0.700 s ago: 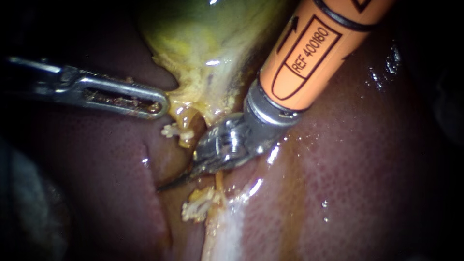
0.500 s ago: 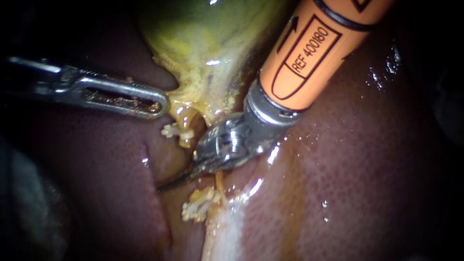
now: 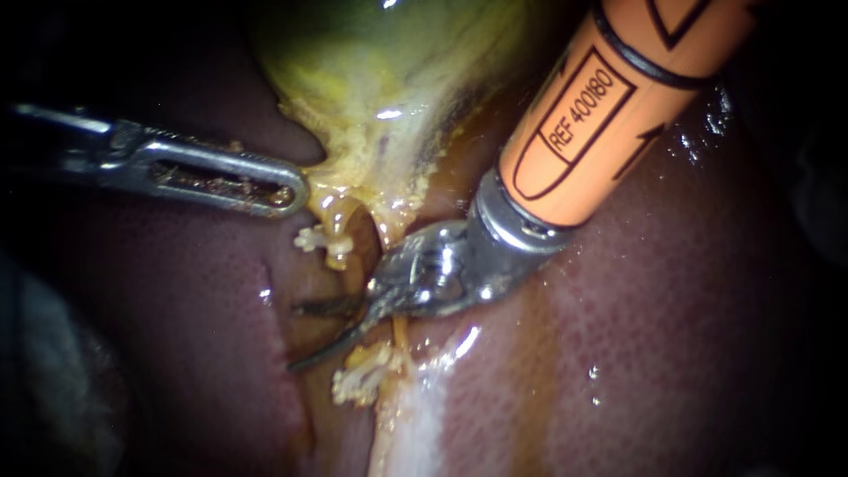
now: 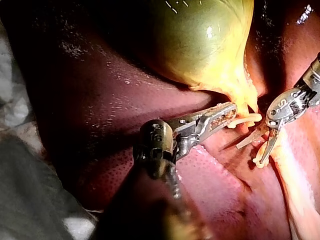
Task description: Go back from the cut left tube
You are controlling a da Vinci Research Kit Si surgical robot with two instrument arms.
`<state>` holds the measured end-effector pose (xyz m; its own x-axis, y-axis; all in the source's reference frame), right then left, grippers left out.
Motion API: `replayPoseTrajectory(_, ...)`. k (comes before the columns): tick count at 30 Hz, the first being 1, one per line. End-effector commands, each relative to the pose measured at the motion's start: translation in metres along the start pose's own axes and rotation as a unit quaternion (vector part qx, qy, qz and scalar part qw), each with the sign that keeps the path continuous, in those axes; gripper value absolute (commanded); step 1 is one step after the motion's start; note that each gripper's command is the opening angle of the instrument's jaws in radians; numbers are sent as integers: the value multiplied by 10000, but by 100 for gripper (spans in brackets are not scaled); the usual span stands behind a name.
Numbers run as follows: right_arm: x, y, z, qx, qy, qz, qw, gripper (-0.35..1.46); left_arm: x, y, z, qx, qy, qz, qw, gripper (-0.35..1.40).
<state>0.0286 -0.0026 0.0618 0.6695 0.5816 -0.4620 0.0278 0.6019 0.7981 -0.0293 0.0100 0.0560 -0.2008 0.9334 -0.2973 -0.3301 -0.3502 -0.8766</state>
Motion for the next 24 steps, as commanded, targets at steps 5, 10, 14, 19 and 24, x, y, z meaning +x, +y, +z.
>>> replayPoseTrajectory(5,-5,-3,-11,-273,219,378,9987,143,0,0,0,-3,-2,1,10000,-35)
replayPoseTrajectory(10,-10,-10,-40,-441,382,582,9966,143,-1,0,-2,-6,-4,2,10000,-35)
replayPoseTrajectory(14,-15,-16,-69,-709,508,246,9959,145,-1,-1,-2,-7,-5,3,10000,-35)
replayPoseTrajectory(19,-24,-30,-107,-1169,378,-435,9915,145,-1,-1,-2,-7,-5,3,10000,-35)
replayPoseTrajectory(24,-37,-41,-136,-1577,159,-989,9824,145,-1,-1,-2,-8,-6,3,10000,-35)
